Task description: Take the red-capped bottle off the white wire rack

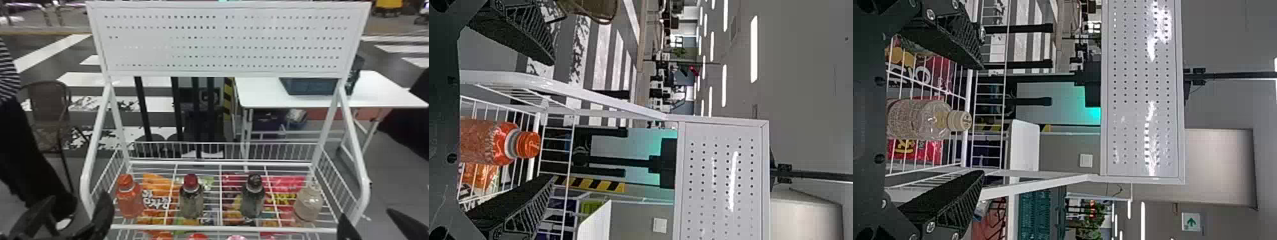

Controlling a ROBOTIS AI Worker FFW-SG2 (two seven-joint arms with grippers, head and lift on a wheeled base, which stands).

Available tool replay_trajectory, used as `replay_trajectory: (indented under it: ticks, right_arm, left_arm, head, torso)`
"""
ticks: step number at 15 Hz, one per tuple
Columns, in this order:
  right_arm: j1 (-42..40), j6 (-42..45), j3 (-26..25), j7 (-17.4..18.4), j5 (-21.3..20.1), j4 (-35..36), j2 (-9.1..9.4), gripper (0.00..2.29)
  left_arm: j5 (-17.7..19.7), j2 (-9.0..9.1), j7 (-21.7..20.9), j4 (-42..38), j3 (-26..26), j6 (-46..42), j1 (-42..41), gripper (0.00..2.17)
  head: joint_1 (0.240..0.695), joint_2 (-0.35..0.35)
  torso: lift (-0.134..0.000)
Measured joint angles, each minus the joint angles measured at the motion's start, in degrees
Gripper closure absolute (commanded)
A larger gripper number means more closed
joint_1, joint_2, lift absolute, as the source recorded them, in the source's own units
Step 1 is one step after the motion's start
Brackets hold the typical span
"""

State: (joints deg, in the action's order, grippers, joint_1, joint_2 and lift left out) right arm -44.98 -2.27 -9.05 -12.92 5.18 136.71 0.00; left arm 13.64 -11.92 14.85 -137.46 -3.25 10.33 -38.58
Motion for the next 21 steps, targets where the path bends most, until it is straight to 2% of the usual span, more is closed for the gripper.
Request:
replay_trajectory:
  ticks: [4,7,9,13,16,18,21]
  right_arm:
    - [0.2,0.0,0.0,0.0,0.0,-0.1,0.00,0.14]
    - [0.3,0.0,0.0,0.0,-0.1,-0.2,0.00,0.14]
    - [0.6,-0.1,0.1,0.0,-0.3,-0.4,0.00,0.14]
    - [0.7,-0.2,0.3,0.0,-0.5,-0.5,0.00,0.14]
    - [0.7,-0.2,0.2,0.0,-0.3,-0.7,0.00,0.14]
    - [0.7,-0.2,0.2,-0.3,-0.1,-1.0,0.00,0.14]
    - [0.6,-0.1,-0.1,-0.5,0.0,-1.2,0.00,0.14]
  left_arm:
    - [-0.5,0.03,0.5,0.1,1.3,-0.2,-0.2,0.08]
    - [-6.0,-0.06,1.8,3.6,8.2,-2.1,-0.2,0.08]
    - [-7.6,-0.17,2.1,8.5,13.5,-6.1,0.8,0.08]
    - [-7.5,-0.20,6.0,20.7,22.6,-16.3,5.6,0.08]
    - [-6.1,0.09,7.9,28.7,27.4,-19.8,10.7,0.08]
    - [-5.8,1.25,9.2,35.4,30.0,-22.4,14.9,0.08]
    - [-6.2,3.94,9.0,45.4,31.0,-26.9,20.5,0.08]
  head:
    - [0.499,0.000]
    - [0.499,0.000]
    - [0.499,0.000]
    - [0.499,0.000]
    - [0.499,0.000]
    - [0.499,0.000]
    - [0.499,0.000]
  torso:
    - [0.000]
    - [0.000]
    - [0.000]
    - [0.000]
    - [0.000]
    - [0.000]
    - [0.000]
